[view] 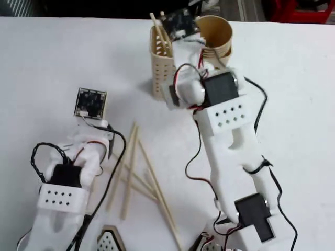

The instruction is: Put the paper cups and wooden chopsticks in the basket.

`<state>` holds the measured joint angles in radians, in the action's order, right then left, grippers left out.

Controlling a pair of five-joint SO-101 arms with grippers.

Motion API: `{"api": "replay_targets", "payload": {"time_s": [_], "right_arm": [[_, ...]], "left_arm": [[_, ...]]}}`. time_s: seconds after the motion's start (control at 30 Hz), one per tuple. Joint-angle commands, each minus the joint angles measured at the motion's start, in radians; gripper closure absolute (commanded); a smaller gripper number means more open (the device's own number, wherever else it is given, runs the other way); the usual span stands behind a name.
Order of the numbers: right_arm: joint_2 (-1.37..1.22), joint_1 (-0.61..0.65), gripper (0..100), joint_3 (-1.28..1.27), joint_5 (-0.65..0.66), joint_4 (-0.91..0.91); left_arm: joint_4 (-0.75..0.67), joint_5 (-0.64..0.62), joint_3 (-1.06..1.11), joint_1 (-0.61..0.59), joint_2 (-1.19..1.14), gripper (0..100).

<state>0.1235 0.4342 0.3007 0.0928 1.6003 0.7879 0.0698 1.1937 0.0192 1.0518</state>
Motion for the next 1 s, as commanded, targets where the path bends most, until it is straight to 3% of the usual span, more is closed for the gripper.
{"api": "replay_targets", "payload": {"time_s": [0.0, 0.33, 0.63, 0.97], "right_arm": [[0.047, 0.021, 98.0, -0.089, 0.014, 0.027], [0.048, 0.013, 98.0, -0.511, 0.014, -0.254], [0.047, -0.01, 98.0, -0.758, 0.005, -0.518], [0.047, -0.03, 98.1, -0.856, 0.005, -0.653]], "left_arm": [[-0.023, 0.003, -0.026, -0.008, 0.025, 98], [0.106, 0.002, -0.256, -0.004, 0.025, 98], [0.112, 0.002, -0.476, -0.001, 0.018, 98], [0.023, 0.003, -0.595, 0.206, -0.007, 98]]}}
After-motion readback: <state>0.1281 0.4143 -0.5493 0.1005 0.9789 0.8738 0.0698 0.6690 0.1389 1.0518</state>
